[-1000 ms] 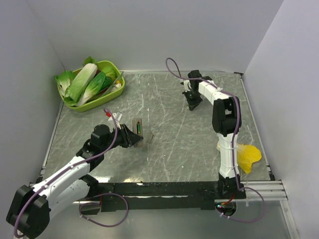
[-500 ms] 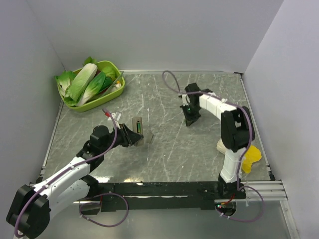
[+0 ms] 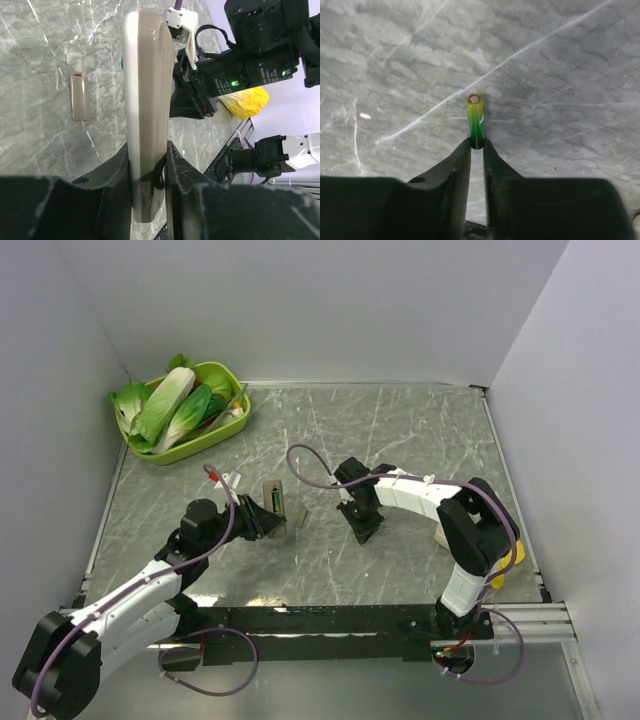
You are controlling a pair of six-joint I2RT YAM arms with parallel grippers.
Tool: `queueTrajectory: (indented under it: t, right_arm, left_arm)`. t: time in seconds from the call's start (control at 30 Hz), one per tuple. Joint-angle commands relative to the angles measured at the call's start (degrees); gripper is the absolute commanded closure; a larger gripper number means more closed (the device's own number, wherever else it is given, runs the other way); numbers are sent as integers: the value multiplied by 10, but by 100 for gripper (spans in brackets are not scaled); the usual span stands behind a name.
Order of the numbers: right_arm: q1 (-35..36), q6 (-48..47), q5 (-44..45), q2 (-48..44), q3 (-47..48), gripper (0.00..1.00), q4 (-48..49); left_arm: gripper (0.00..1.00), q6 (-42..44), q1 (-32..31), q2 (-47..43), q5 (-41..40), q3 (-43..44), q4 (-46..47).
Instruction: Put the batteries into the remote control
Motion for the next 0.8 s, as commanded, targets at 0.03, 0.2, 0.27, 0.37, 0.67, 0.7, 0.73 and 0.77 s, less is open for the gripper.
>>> queueTrajectory:
  t: [0.03, 0.2, 0.27, 0.37, 0.67, 0.7, 0.73, 0.77]
  right_arm:
    - [15, 6, 30, -32, -29, 69, 58]
    - [21, -6, 15, -31, -39, 62, 75]
    - [21, -7, 13, -32, -40, 63, 77]
    - [23, -6, 16, -34, -45, 73, 77]
    - [35, -7, -54, -106, -12, 100, 54]
    - [38, -1, -84, -127, 5, 100, 51]
    - [41, 4, -99, -138, 14, 100, 51]
    - [47, 18, -122, -150, 24, 100, 55]
  left_arm:
    - [99, -9, 3, -24, -5, -5, 39]
    - [99, -9, 3, -38, -11, -7, 32]
    - [99, -9, 3, -36, -9, -7, 33]
    - [99, -12, 3, -34, -5, -8, 39]
    - [99, -34, 3, -11, 33, -40, 134]
    - [99, -37, 3, -7, 36, -43, 159]
    - [99, -39, 3, -5, 39, -47, 167]
    - [99, -41, 3, -2, 39, -49, 176]
